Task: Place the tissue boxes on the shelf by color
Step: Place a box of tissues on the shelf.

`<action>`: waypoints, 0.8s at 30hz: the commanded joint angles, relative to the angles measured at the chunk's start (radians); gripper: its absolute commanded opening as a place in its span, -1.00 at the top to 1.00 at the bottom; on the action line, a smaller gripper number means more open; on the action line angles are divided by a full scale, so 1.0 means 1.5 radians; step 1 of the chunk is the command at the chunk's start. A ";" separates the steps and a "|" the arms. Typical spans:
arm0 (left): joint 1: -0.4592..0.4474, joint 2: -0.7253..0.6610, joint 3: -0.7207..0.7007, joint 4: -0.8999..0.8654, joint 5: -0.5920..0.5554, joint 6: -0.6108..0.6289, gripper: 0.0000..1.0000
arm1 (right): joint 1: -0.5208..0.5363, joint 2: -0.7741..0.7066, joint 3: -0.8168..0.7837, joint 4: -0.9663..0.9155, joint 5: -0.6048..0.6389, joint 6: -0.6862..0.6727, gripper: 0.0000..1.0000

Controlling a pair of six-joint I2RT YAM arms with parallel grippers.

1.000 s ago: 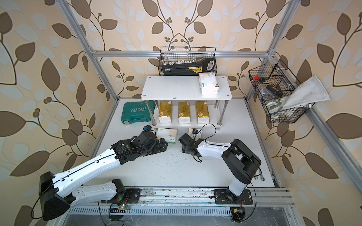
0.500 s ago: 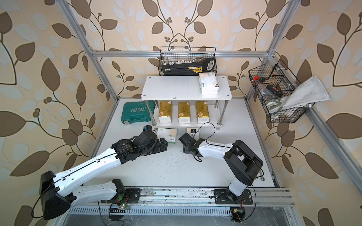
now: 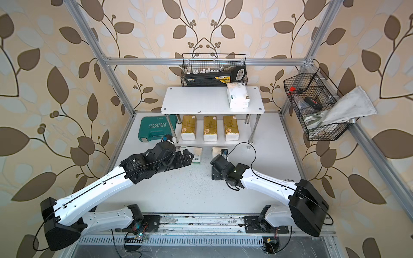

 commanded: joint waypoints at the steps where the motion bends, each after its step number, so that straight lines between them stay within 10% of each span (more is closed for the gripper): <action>1: -0.001 -0.004 0.054 -0.021 -0.005 0.040 -0.98 | 0.025 -0.053 0.010 -0.067 -0.006 -0.007 -0.53; 24: 0.085 0.097 0.355 -0.101 -0.028 0.208 -0.98 | 0.071 -0.076 0.431 -0.276 0.038 -0.115 -0.52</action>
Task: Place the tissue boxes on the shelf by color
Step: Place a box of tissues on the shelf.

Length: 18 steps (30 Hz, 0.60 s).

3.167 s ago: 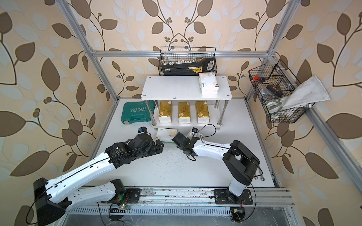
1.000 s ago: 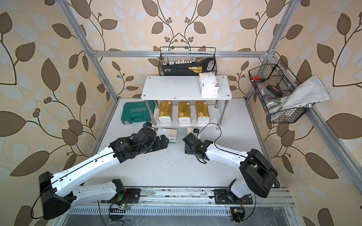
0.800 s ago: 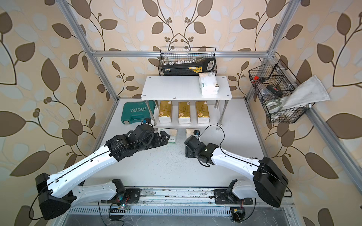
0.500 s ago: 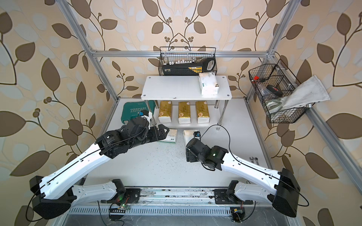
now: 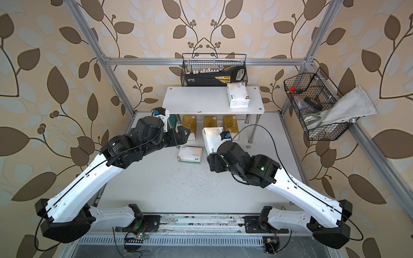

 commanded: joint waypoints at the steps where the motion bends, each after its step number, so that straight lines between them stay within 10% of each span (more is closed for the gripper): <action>1: 0.031 0.014 0.046 -0.016 0.003 0.047 -0.98 | 0.001 0.037 0.082 -0.007 0.038 -0.052 -0.52; 18: 0.108 0.025 0.084 -0.026 0.038 0.062 -0.98 | -0.130 0.313 0.473 0.004 0.055 -0.165 -0.55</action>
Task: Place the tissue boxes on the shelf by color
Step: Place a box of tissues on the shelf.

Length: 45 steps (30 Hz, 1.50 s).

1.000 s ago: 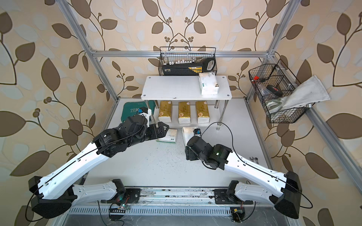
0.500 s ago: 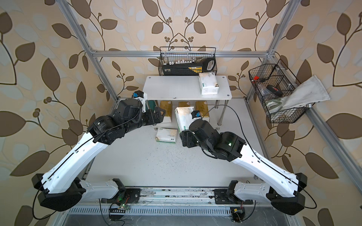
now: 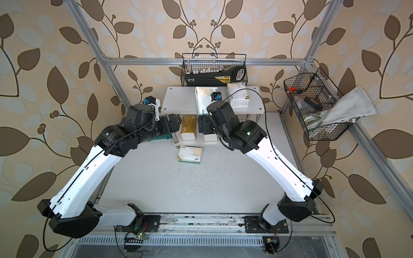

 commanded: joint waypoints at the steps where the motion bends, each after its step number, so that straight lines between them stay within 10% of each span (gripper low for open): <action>1: 0.007 -0.014 0.009 0.005 0.015 0.013 -0.98 | -0.022 0.045 0.070 0.002 0.012 -0.038 -0.56; 19: 0.007 -0.063 -0.052 0.029 0.038 -0.012 -0.98 | -0.109 0.233 0.240 -0.057 -0.018 -0.022 -0.64; 29: 0.008 -0.064 -0.060 0.035 0.048 -0.020 -0.98 | -0.124 0.261 0.262 -0.061 -0.021 -0.009 -0.98; 45: 0.008 -0.067 -0.072 0.045 0.053 -0.023 -0.98 | -0.115 0.239 0.263 -0.047 -0.044 0.007 -0.98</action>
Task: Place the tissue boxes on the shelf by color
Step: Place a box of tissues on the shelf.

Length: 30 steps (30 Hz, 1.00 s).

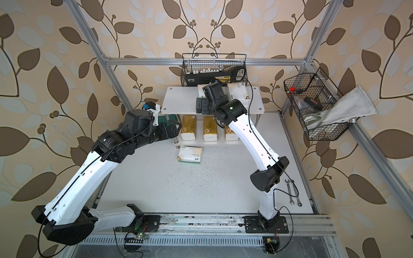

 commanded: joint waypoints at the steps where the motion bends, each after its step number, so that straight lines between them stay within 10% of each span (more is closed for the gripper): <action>1: 0.007 -0.019 -0.004 0.025 0.005 -0.008 -0.98 | 0.005 -0.011 0.015 0.005 -0.010 0.010 -0.98; 30: 0.007 -0.023 -0.027 0.036 0.005 -0.013 -0.98 | 0.046 -0.139 -0.114 0.066 -0.057 0.052 -0.98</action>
